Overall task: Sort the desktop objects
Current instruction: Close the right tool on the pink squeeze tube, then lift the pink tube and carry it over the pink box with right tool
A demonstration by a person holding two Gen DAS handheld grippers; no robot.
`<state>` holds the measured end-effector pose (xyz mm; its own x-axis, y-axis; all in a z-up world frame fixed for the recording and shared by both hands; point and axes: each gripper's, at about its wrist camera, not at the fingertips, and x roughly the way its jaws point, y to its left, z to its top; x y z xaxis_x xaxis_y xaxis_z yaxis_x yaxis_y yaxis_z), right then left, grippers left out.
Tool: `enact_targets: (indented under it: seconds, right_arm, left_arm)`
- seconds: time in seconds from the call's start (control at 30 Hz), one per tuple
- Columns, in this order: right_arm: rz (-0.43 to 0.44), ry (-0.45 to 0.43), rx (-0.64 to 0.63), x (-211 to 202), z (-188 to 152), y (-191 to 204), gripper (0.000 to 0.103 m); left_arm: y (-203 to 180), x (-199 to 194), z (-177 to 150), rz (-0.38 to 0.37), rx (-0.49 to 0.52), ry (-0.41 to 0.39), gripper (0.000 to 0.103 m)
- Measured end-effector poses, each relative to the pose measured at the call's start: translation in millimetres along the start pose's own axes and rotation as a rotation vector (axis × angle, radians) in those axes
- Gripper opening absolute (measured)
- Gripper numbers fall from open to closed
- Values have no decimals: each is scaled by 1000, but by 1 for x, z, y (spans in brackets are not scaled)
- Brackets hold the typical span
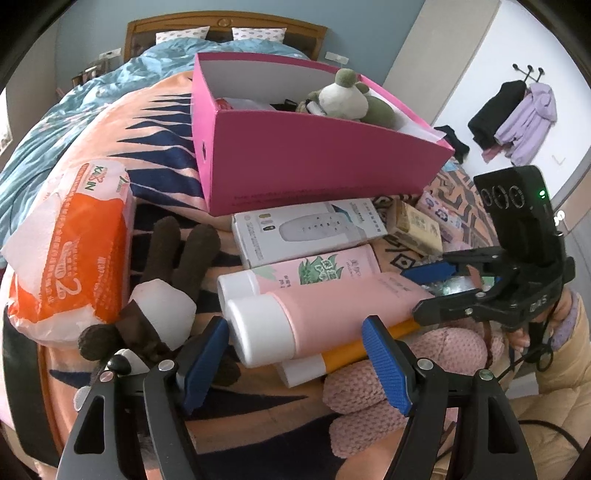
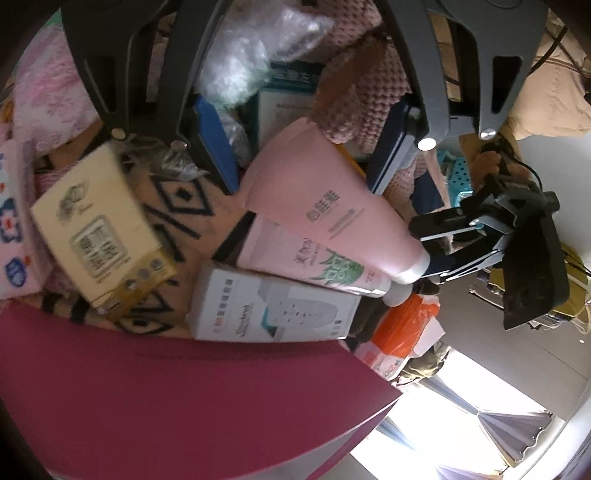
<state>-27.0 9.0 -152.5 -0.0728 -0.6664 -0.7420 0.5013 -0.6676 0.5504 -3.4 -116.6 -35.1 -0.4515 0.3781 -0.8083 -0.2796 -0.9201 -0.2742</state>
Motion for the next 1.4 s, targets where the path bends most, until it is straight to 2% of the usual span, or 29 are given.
enact_targets:
  seconds: [0.17, 0.33, 0.47, 0.63, 0.8, 0.97, 1.03, 1.1, 1.17, 1.23, 1.4]
  right_arm:
    - [36, -63, 29, -7, -2, -4, 78]
    - [29, -169, 14, -21, 1, -1, 77]
    - [8, -222, -17, -30, 7, 3, 77]
    - [-40, -185, -10, -19, 8, -4, 69]
    - [-97, -133, 10, -6, 4, -10, 68]
    - [-86, -118, 47, -4, 3, -16, 68]
    - [-66, -121, 46, -5, 2, -17, 66]
    - [-36, -121, 32, -5, 1, -14, 60]
    - [-58, -138, 19, -7, 0, -12, 58]
    - [-79, -158, 13, -10, 0, -11, 52]
    - [-150, -209, -32, -19, 3, 0, 48]
  left_arm:
    - [1, -1, 0, -17, -15, -9, 76]
    - [1, -2, 3, -31, -38, -28, 77]
    - [0, -1, 6, -32, -48, -38, 77]
    - [-5, 3, 6, -1, -21, -24, 77]
    - [-3, 4, 6, 17, -17, -9, 77]
    - [-2, 4, 8, 20, -21, -3, 77]
    - [-4, 4, 8, 17, -15, 0, 77]
    - [-5, 4, 8, 32, -13, 1, 75]
    - [-4, 4, 9, 32, -24, -1, 74]
    - [-4, 2, 10, 16, -28, -13, 73]
    - [-8, -2, 14, 16, -37, -33, 73]
